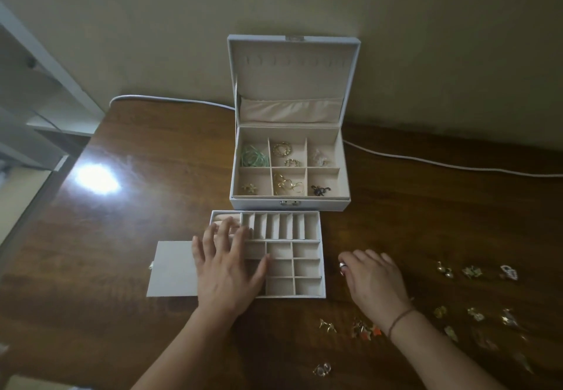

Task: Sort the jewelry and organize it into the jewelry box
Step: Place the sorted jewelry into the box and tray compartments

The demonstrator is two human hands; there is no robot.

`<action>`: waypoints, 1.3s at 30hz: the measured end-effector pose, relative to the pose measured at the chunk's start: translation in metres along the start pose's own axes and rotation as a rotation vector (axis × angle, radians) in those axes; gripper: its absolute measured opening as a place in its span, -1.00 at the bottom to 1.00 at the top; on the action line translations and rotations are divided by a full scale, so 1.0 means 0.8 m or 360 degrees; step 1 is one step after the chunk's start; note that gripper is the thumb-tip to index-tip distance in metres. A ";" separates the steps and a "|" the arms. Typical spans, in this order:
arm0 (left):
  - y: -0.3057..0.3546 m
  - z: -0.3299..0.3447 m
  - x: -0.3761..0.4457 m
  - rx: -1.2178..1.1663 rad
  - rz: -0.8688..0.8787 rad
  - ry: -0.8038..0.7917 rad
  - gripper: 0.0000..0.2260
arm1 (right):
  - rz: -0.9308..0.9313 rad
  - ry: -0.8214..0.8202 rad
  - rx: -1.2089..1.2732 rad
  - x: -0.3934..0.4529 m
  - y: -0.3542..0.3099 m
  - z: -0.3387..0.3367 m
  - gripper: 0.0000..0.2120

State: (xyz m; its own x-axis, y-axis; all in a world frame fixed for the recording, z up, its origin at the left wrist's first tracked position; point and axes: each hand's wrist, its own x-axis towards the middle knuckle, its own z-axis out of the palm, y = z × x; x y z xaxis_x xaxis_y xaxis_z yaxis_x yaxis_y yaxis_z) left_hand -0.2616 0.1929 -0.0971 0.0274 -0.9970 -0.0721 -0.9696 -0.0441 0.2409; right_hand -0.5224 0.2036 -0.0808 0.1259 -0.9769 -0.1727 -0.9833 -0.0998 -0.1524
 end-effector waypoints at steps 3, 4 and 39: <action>-0.001 0.002 0.000 0.0043 0.0017 -0.0052 -0.31 | 0.0133 -0.0065 0.0241 0.001 0.005 0.001 -0.82; -0.001 0.002 -0.001 0.0048 0.0022 -0.0064 -0.29 | 0.0259 -0.0048 0.0407 0.006 0.006 -0.002 -0.81; 0.001 0.000 0.000 0.0010 0.0013 -0.0015 -0.32 | -0.0091 -0.0329 0.0182 -0.067 0.041 -0.024 -0.60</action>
State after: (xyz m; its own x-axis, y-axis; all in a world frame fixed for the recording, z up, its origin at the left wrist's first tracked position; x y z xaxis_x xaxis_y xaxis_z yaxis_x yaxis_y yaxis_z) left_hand -0.2623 0.1928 -0.0966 0.0176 -0.9967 -0.0791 -0.9712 -0.0358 0.2355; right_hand -0.5637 0.2487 -0.0577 0.2171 -0.9096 -0.3544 -0.9539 -0.1206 -0.2748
